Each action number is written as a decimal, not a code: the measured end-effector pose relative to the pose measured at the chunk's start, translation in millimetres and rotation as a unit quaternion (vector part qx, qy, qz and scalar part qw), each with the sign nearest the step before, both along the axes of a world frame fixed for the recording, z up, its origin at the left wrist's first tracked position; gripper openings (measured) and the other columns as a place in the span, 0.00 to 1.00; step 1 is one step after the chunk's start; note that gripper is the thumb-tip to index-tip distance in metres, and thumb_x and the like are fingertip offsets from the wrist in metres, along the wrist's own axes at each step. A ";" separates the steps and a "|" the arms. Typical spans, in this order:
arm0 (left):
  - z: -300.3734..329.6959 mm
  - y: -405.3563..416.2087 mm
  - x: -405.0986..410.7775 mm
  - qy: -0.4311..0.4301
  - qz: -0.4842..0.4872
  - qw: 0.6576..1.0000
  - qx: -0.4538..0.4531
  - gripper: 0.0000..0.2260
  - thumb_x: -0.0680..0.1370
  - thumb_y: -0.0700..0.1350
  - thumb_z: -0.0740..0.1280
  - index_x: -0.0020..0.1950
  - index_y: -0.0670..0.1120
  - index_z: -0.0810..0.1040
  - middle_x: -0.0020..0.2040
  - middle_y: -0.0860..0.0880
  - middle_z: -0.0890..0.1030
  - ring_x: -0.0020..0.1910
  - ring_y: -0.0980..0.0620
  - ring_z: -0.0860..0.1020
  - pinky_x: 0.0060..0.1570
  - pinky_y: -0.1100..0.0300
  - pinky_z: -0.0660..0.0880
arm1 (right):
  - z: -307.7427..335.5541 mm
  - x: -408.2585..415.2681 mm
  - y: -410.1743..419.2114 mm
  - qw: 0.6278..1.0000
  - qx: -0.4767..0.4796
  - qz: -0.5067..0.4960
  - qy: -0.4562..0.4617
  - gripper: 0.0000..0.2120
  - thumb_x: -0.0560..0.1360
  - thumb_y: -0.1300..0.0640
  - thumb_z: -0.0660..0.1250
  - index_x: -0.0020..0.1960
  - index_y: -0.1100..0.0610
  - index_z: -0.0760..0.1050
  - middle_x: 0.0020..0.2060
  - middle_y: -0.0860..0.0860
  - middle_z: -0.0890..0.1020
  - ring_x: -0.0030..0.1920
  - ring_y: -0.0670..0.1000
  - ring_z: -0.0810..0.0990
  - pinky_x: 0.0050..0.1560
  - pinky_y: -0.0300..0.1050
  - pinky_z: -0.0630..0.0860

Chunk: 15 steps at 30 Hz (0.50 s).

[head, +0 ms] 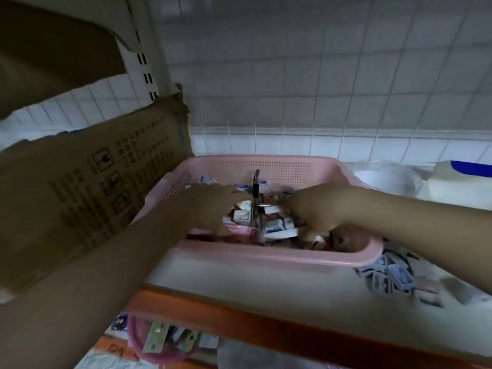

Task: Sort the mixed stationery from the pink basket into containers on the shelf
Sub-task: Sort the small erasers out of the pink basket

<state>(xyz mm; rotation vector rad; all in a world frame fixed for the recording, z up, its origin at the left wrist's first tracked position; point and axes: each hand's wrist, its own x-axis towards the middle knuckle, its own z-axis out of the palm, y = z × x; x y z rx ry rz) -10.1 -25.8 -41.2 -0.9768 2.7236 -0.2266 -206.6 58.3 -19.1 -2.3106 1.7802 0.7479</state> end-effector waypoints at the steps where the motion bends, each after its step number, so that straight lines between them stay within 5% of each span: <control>1: 2.1 -3.6 -2.3 -0.004 -0.013 1.000 0.023 0.37 0.70 0.62 0.70 0.75 0.57 0.58 0.71 0.53 0.68 0.65 0.51 0.69 0.59 0.55 0.69 | -2.6 -2.4 -2.4 1.000 -0.017 -0.006 -0.010 0.20 0.73 0.50 0.68 0.62 0.57 0.72 0.41 0.48 0.77 0.46 0.52 0.76 0.44 0.44 0.74; 5: 6.2 -21.7 -8.8 0.063 0.006 0.984 0.168 0.35 0.70 0.52 0.75 0.73 0.52 0.65 0.70 0.52 0.70 0.64 0.53 0.70 0.57 0.63 0.67 | 0.8 -19.0 -33.0 0.986 -0.143 -0.080 -0.039 0.09 0.77 0.52 0.61 0.54 0.53 0.76 0.39 0.48 0.77 0.43 0.52 0.78 0.39 0.45 0.75; 8: 8.8 -39.3 -12.1 0.098 0.010 0.981 0.167 0.31 0.71 0.50 0.74 0.72 0.50 0.67 0.69 0.50 0.72 0.63 0.51 0.72 0.57 0.63 0.66 | 0.4 -26.4 -39.0 0.980 -0.162 -0.108 -0.028 0.15 0.78 0.51 0.60 0.63 0.54 0.73 0.46 0.50 0.78 0.48 0.53 0.78 0.46 0.44 0.74; 11: 10.0 -41.6 -12.2 0.089 -0.021 0.995 0.048 0.28 0.75 0.52 0.69 0.73 0.51 0.66 0.70 0.51 0.71 0.65 0.51 0.70 0.63 0.57 0.67 | 1.7 -23.7 -27.0 0.975 -0.186 -0.120 -0.017 0.24 0.76 0.49 0.64 0.70 0.54 0.66 0.60 0.55 0.75 0.58 0.56 0.76 0.55 0.48 0.75; 13: 10.4 -34.4 -10.0 0.084 -0.053 0.992 -0.084 0.21 0.76 0.53 0.66 0.68 0.53 0.70 0.64 0.52 0.75 0.60 0.52 0.74 0.58 0.53 0.73 | 4.4 -14.9 -11.4 0.970 -0.219 -0.101 -0.010 0.19 0.76 0.46 0.63 0.63 0.55 0.71 0.55 0.54 0.76 0.53 0.55 0.77 0.51 0.48 0.76; 15: 9.1 -29.0 -6.8 0.090 -0.039 0.987 -0.125 0.11 0.77 0.51 0.63 0.58 0.51 0.76 0.49 0.53 0.77 0.48 0.54 0.75 0.50 0.53 0.76 | 4.9 -6.2 1.9 0.980 -0.167 -0.108 0.011 0.19 0.77 0.41 0.61 0.58 0.56 0.74 0.50 0.52 0.79 0.50 0.53 0.77 0.50 0.46 0.75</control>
